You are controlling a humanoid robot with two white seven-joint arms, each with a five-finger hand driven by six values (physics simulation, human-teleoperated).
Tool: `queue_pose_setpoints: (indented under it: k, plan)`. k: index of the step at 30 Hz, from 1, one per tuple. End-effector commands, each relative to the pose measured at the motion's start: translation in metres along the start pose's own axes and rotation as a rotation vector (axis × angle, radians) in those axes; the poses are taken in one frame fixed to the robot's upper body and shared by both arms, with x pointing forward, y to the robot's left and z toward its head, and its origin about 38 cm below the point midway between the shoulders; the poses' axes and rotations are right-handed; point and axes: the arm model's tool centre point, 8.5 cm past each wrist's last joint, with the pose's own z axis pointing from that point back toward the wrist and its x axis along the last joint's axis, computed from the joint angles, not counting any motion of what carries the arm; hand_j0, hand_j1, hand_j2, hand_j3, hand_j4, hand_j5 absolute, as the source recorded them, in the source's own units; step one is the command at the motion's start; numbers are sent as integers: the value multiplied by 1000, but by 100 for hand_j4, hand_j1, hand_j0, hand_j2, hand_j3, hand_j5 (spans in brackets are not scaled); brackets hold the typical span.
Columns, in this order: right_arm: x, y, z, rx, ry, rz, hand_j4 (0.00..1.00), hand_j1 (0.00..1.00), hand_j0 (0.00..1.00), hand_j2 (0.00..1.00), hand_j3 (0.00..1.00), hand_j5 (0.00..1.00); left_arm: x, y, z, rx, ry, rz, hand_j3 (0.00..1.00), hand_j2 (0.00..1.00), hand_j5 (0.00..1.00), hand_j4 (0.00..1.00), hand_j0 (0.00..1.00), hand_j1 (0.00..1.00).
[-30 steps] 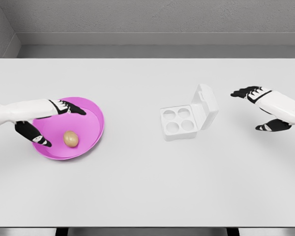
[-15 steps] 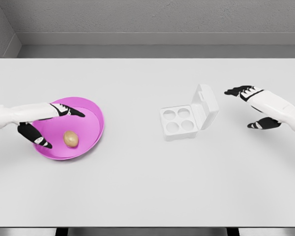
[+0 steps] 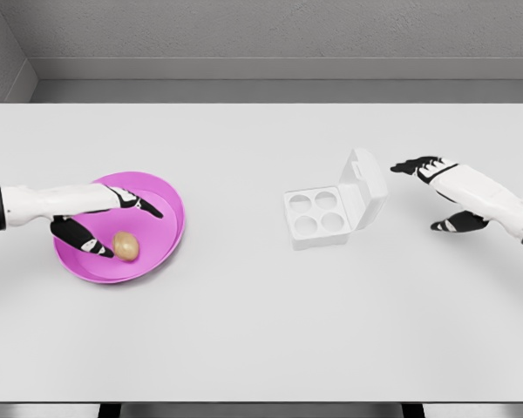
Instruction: Pack egg into the box and close the box lid
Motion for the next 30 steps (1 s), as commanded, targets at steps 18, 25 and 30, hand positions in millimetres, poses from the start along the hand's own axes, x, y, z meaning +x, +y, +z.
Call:
queue_pose_setpoints:
  k: [18,25,30]
  plan:
    - [3,-2,0,-11,-15,-7,100,100,100,100,100,100,-9,-8,2,-29,37,-5,78,78,78,78,78,78]
    - [3,-2,0,-10,-15,-6,100,100,100,100,100,100,-11,-17,-1,-53,40,1,77,77,77,77,77,77]
    - [2,-1,1,-9,-14,-7,100,100,100,100,100,100,-11,-18,-4,-57,35,4,76,76,76,76,76,76]
